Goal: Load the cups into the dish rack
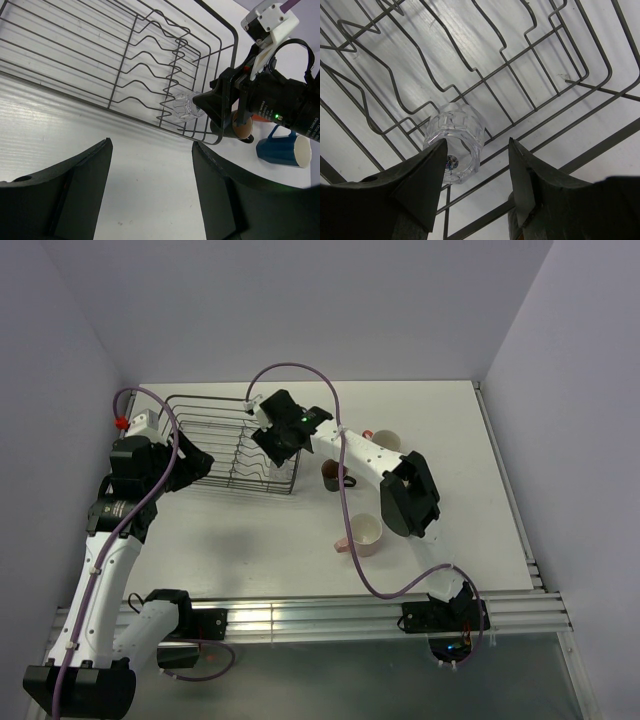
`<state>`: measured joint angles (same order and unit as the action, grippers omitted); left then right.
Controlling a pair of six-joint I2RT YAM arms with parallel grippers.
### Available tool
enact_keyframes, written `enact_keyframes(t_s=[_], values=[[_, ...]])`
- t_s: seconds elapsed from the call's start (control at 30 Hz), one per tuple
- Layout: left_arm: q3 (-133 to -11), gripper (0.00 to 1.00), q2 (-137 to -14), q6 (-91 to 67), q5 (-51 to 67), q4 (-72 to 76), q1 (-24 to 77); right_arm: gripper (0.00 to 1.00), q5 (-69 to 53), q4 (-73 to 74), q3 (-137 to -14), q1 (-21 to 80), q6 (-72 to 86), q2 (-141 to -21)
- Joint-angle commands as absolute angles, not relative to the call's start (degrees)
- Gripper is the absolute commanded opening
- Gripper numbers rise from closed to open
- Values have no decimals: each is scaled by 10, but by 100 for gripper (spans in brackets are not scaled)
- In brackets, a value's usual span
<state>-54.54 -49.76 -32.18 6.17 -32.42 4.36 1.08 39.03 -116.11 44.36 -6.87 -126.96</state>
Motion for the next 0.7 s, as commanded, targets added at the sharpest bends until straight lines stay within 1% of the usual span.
enact_keyframes(t_s=[0.0,0.67], values=[[-551,72,-499,-316,69,-309,44,60,13,400,-1184,441,-65,-1290],[-553,72,-502,-319,71,-308,44,61,13,379,-1194,440,-53,-1259]])
